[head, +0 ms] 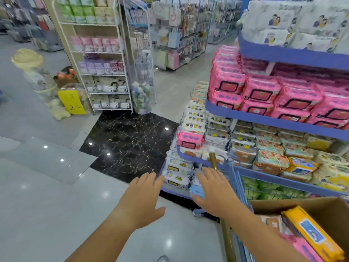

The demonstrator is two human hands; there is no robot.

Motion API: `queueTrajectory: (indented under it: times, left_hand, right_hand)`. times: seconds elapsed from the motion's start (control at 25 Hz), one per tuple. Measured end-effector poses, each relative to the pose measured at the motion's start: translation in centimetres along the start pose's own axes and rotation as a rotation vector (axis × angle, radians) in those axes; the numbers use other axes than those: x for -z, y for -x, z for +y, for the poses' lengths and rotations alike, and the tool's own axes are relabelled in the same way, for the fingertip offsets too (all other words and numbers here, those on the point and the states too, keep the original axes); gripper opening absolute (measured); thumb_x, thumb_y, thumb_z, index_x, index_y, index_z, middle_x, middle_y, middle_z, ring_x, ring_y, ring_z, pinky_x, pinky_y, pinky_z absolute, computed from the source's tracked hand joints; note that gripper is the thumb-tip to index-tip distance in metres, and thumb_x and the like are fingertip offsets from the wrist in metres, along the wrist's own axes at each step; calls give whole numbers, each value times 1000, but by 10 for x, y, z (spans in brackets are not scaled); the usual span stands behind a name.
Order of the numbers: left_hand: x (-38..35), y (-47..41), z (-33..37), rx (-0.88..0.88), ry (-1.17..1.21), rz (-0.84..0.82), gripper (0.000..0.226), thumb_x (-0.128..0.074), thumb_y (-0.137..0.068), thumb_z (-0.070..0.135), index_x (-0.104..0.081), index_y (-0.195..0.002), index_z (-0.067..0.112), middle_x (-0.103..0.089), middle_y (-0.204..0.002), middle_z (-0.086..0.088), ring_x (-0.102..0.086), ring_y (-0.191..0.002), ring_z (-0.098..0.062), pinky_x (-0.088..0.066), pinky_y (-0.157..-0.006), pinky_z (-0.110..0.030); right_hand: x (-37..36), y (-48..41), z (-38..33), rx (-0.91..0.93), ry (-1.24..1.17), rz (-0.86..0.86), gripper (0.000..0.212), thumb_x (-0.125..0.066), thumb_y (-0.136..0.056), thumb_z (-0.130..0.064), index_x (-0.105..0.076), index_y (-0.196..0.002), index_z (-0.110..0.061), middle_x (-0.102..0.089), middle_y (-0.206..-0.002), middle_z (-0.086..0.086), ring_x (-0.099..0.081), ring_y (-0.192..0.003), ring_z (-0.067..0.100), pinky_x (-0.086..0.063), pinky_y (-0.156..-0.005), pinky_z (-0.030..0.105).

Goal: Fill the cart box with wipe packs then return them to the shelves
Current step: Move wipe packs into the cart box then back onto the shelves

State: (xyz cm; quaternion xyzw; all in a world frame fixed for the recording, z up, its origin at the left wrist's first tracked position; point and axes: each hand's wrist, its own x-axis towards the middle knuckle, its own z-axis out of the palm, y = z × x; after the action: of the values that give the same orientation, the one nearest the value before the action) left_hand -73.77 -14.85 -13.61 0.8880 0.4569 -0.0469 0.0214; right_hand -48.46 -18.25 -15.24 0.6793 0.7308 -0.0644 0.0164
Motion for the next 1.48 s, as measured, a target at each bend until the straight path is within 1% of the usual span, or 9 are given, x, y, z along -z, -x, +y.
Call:
queueTrajectory:
  times: [0.16,0.4,0.64,0.8,0.96,1.12,1.24,1.36,1.48]
  left_hand:
    - [-4,-98,-55,-86,-79,-86,86,-53,-85,60,-33,-155,15,-43,-154,-8,-42,-142,-30,-38,-116,-45]
    - [-25,-273,-85,-294,-152,-203,68,-58,-85,54,-41,-141,20,-53,-135,-6,-50,-122,-28,-44,-100,-42]
    - [-75,-472,-84,-492,-237,-303,84,-60,-92,49,-22,-157,12,-35,-154,-18,-42,-137,-37,-43,-107,-48]
    - [-125,-580,-76,-497,-187,-392,84,-63,-87,52,-28,-151,11,-42,-144,-14,-48,-128,-34,-49,-98,-45]
    - [-164,-622,-57,-554,-246,-411,89,-64,-85,59,-28,-151,12,-30,-153,-16,-38,-137,-36,-46,-103,-44]
    - [-192,-618,-46,-686,-361,-291,106,-62,-75,76,-33,-144,2,-40,-133,-19,-46,-115,-33,-46,-94,-39]
    - [-197,-603,-56,-765,-301,-294,97,-79,-71,59,-47,-138,-3,-48,-131,-22,-51,-115,-37,-50,-96,-44]
    - [-171,-598,-50,-700,-170,-450,90,-82,-68,56,-50,-136,5,-62,-129,-15,-61,-116,-32,-51,-99,-46]
    - [-110,-580,-39,-448,207,-484,76,-87,-67,55,-48,-122,19,-68,-100,-6,-67,-87,-28,-54,-73,-38]
  right_hand:
    - [-9,-76,5,-56,9,-15,71,-45,-80,-61,-62,-131,-14,-62,-132,13,-60,-123,36,-46,-106,53]
    - [0,-142,15,-203,-13,-68,69,-56,-77,-59,-62,-130,-16,-65,-128,13,-62,-119,35,-48,-103,54]
    - [-4,-229,55,-404,-10,-146,72,-61,-72,-60,-67,-126,-12,-66,-128,18,-64,-119,37,-51,-100,56]
    - [-3,-288,96,-563,-42,-167,75,-59,-76,-62,-63,-131,-12,-62,-133,17,-60,-124,37,-49,-102,56]
    - [0,-324,132,-654,-12,-89,75,-52,-82,-60,-56,-137,-9,-57,-139,21,-54,-129,39,-44,-108,57]
    - [6,-340,153,-729,-28,-33,75,-54,-86,-58,-47,-143,-9,-51,-142,20,-47,-132,39,-37,-113,56]
    - [9,-323,154,-802,-66,1,74,-51,-88,-58,-46,-143,-9,-50,-143,21,-46,-133,39,-36,-113,54]
    - [11,-282,150,-928,-125,29,74,-51,-88,-60,-46,-144,-11,-49,-146,18,-46,-134,37,-37,-113,53]
    - [20,-230,137,-1025,-193,148,71,-50,-88,-60,-48,-142,-13,-53,-142,12,-50,-132,33,-41,-111,48]
